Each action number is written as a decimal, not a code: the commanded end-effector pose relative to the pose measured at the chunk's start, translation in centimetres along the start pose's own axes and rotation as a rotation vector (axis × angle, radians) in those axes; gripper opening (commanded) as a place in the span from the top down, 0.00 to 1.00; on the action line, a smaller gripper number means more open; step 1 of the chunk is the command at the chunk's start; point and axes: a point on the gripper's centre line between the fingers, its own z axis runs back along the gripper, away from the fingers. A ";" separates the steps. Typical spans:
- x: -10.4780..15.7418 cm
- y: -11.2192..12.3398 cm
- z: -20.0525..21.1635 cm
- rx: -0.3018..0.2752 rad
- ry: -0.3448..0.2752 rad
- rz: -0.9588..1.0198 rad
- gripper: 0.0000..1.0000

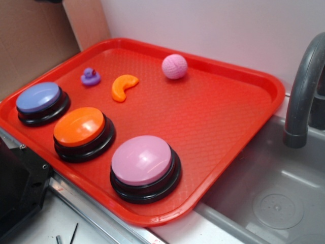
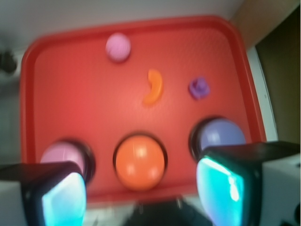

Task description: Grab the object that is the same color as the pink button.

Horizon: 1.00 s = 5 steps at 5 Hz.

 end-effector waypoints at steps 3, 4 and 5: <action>11.4 -3.9 -12.3 0.060 -0.094 -0.042 0.00; 12.9 -3.8 -14.9 0.089 -0.065 -0.027 0.00; 13.8 -3.4 -17.3 0.139 -0.032 -0.035 0.00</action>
